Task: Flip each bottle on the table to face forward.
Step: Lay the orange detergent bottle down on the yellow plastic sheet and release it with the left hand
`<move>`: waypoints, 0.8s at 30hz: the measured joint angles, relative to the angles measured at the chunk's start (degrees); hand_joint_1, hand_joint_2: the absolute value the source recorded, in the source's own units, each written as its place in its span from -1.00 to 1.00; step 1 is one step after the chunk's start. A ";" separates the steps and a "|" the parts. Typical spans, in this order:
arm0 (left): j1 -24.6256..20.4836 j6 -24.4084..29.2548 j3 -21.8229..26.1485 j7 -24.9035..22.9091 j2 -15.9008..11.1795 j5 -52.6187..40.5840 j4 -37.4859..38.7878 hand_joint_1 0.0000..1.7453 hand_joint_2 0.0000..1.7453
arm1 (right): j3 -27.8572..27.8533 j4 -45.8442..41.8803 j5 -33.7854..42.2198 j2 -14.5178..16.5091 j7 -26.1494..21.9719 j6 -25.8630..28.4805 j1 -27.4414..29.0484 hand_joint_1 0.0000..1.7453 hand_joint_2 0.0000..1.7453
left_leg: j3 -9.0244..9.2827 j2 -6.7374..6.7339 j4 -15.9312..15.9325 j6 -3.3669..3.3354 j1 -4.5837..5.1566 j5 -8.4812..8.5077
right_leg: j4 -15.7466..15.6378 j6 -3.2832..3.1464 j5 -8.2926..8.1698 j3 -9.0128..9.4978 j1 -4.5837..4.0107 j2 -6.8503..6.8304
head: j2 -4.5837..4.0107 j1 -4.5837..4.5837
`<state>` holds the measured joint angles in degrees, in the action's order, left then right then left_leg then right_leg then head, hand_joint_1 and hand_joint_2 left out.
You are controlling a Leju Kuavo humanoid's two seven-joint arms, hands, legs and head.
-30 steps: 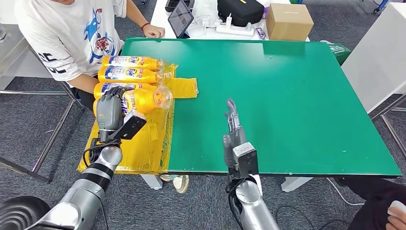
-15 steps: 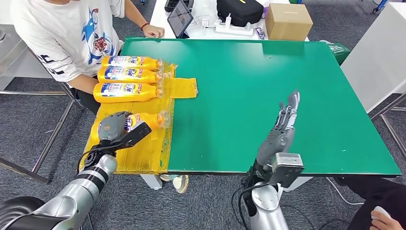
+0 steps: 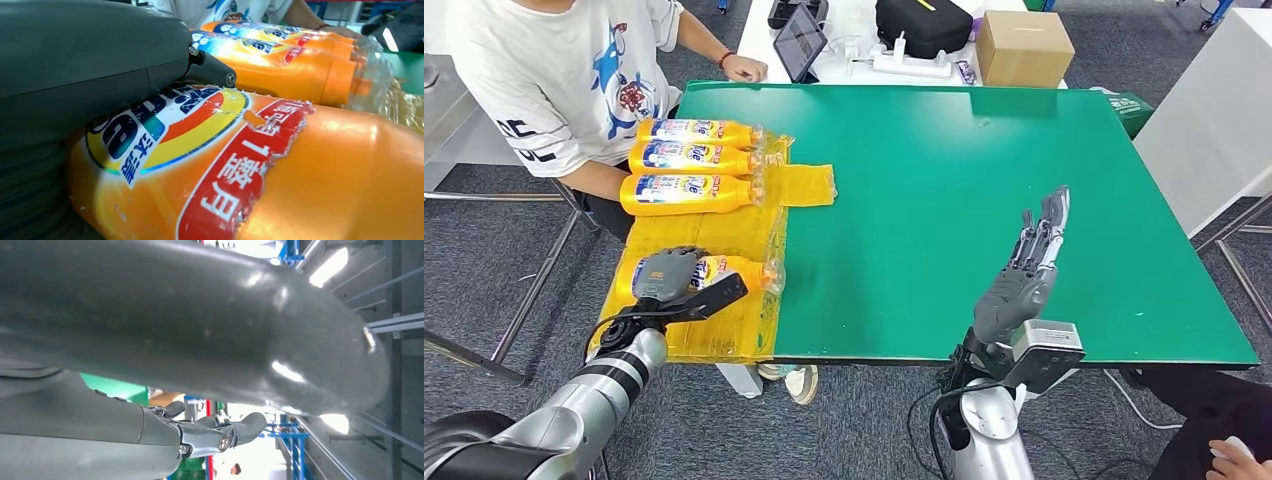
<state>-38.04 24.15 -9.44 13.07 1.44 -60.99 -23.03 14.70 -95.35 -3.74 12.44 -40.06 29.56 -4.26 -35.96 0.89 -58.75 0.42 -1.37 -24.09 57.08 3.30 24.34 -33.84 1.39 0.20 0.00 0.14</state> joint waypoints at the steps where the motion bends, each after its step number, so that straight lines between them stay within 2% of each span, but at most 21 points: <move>1: 0.01 -0.45 -0.12 0.27 0.00 -0.31 0.11 -0.95 0.00 | -0.20 0.27 0.37 0.03 0.03 -0.50 -0.03 -1.00 -1.00 | 0.01 0.01 0.00 0.00 0.00 0.00 | 0.00 0.00 0.00 0.03 0.00 0.00 | 0.00 0.00; 3: 0.06 -1.61 -0.39 0.79 -0.01 -1.02 0.26 -1.00 -1.00 | -0.57 1.04 1.20 0.08 0.34 -1.72 -0.13 -1.00 -1.00 | 0.04 0.03 0.00 0.00 0.00 0.00 | 0.00 0.00 0.01 0.09 0.00 -0.02 | 0.00 0.00; 12: 0.70 -12.34 -0.70 6.67 -0.23 1.50 0.47 -1.00 -1.00 | -2.95 7.07 3.56 0.68 1.64 -5.58 -1.69 -1.00 -1.00 | 0.53 0.47 0.03 -0.01 0.03 -0.03 | -0.04 0.10 0.19 0.76 0.03 -0.33 | 0.00 0.00; 17: 0.72 -15.00 -0.30 8.33 -0.51 3.37 0.46 -1.00 -1.00 | -3.72 9.06 3.63 1.03 1.64 -5.83 -2.30 -1.00 -1.00 | 0.78 0.54 0.06 -0.01 0.03 -0.03 | -0.04 0.10 0.20 1.02 0.03 -0.36 | 0.00 0.00; 24: 0.49 -24.67 2.19 14.22 -1.16 12.20 0.30 -1.00 -1.00 | -4.27 11.62 3.63 1.39 1.66 -6.15 -3.27 -1.00 -1.00 | 1.12 0.70 0.06 -0.02 0.12 -0.03 | -0.04 0.11 0.24 1.40 0.11 -0.49 | 0.00 0.01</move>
<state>-37.55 -0.52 -7.25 27.29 0.28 -48.78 -22.73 10.43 -83.73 -0.11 13.83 -38.40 23.41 -7.54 -34.84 1.59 -58.69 0.40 -1.26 -24.12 57.04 3.41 24.58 -32.44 1.50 -0.29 0.00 0.15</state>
